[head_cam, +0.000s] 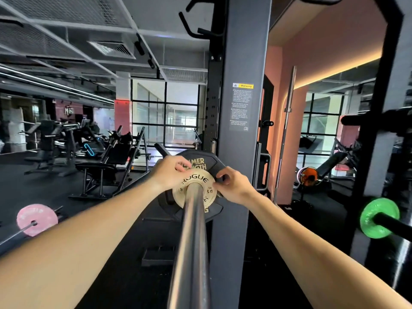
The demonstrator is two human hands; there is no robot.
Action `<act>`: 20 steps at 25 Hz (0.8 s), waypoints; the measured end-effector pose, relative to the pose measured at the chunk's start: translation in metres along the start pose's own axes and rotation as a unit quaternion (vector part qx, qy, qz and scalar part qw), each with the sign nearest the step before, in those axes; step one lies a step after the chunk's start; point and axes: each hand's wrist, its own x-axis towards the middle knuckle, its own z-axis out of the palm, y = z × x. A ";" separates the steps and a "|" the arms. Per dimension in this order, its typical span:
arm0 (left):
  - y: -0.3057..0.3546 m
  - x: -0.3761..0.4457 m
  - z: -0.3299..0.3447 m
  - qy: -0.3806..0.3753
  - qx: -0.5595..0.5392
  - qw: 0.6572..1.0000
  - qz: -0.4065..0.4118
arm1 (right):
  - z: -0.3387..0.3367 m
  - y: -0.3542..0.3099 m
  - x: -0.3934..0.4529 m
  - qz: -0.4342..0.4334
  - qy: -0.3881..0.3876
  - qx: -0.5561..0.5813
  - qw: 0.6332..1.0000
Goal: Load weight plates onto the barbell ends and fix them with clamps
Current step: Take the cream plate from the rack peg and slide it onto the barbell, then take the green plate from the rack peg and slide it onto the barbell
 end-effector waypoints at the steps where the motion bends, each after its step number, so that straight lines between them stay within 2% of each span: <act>1: 0.013 0.001 -0.003 -0.009 -0.007 1.000 0.013 | -0.012 0.000 -0.006 -0.008 0.000 -0.017 1.000; 7: 0.099 0.005 0.026 -0.137 -0.056 0.984 0.097 | -0.084 0.028 -0.055 0.019 0.024 -0.074 0.997; 12: 0.183 -0.005 0.065 -0.224 0.017 0.959 0.172 | -0.160 0.092 -0.112 0.093 0.057 -0.130 0.985; 16: 0.256 -0.017 0.108 -0.249 0.027 0.946 0.208 | -0.223 0.151 -0.161 0.141 0.089 -0.162 0.973; 20: 0.327 -0.051 0.192 -0.281 0.023 0.935 0.217 | -0.290 0.219 -0.210 0.167 0.101 -0.153 0.969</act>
